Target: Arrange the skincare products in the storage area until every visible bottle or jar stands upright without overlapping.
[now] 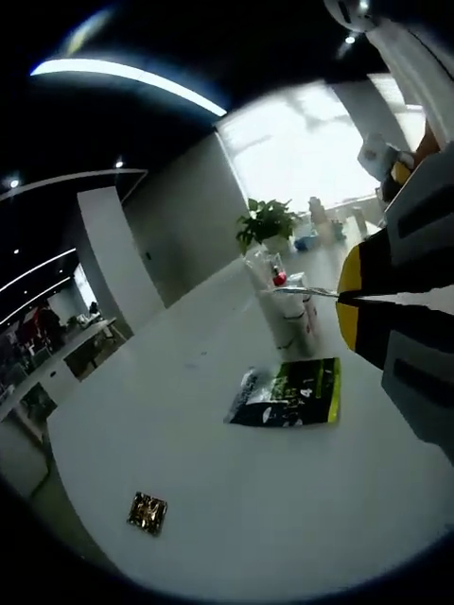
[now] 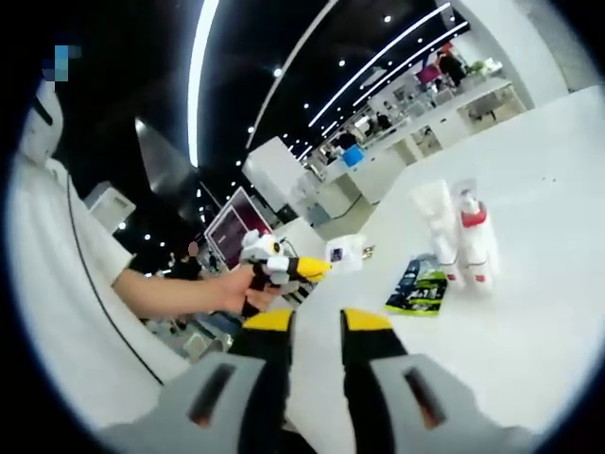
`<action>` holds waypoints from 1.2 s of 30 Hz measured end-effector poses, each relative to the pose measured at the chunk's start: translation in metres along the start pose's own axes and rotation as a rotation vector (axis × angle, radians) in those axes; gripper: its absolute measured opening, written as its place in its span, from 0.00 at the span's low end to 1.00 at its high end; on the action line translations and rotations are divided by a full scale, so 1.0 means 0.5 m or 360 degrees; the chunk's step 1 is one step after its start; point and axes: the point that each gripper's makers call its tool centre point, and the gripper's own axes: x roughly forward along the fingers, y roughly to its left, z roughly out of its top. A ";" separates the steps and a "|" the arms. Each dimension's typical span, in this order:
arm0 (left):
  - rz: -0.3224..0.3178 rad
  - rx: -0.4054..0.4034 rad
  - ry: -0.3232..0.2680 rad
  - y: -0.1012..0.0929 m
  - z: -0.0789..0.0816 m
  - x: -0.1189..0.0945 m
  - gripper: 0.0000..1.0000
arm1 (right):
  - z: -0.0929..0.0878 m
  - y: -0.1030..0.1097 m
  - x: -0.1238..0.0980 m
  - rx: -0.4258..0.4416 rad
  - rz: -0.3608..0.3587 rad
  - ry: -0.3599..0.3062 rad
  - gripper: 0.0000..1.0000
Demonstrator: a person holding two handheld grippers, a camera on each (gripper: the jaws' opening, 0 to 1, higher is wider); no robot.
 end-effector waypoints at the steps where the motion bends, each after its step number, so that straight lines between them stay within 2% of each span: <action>1: 0.0023 -0.0018 -0.0003 0.010 0.004 0.000 0.01 | -0.003 0.000 -0.002 -0.0001 -0.0005 0.0004 0.20; 8: 0.0100 -0.0055 0.0009 0.054 0.014 -0.002 0.01 | -0.008 -0.006 -0.019 0.0023 -0.0046 -0.0011 0.20; 16: 0.0247 -0.0064 0.0057 0.122 0.020 -0.010 0.01 | -0.021 -0.016 -0.038 0.0048 -0.0099 -0.0010 0.21; 28: 0.0342 -0.0094 0.0178 0.177 0.000 0.003 0.01 | -0.030 -0.022 -0.045 0.0087 -0.0169 -0.0032 0.21; 36: 0.0385 -0.0115 0.0212 0.208 -0.001 0.009 0.01 | -0.047 -0.023 -0.051 0.0125 -0.0214 -0.0024 0.21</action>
